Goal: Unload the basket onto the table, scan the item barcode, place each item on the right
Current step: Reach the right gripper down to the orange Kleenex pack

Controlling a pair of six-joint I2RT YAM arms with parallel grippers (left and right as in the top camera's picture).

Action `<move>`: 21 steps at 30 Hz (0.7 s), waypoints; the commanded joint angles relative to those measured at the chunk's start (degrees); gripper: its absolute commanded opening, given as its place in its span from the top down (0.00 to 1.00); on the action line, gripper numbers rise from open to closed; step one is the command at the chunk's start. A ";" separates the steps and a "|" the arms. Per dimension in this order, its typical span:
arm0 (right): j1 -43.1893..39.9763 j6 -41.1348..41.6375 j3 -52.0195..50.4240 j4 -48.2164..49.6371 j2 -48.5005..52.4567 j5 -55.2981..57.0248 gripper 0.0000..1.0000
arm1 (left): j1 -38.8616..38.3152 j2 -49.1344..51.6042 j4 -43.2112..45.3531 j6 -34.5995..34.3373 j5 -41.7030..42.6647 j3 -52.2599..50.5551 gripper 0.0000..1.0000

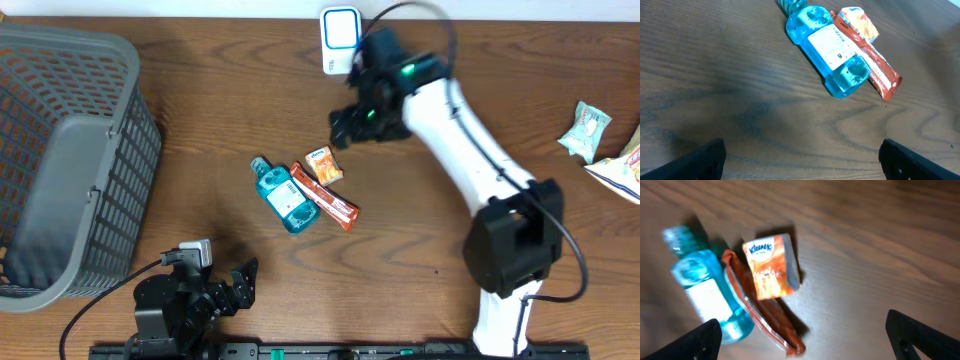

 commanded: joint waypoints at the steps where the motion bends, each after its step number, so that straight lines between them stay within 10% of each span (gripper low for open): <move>1: 2.80 -0.15 -4.39 4.74 0.33 5.46 0.03 | 0.11 -0.22 -0.76 -0.48 -0.33 0.31 0.02; 12: 6.01 10.43 -10.75 12.00 0.33 6.95 0.37 | 0.11 -0.22 -0.76 -0.48 -0.33 0.31 0.02; 21: 6.03 34.88 -11.28 9.27 0.33 -0.42 0.31 | 0.11 -0.22 -0.76 -0.48 -0.33 0.31 0.02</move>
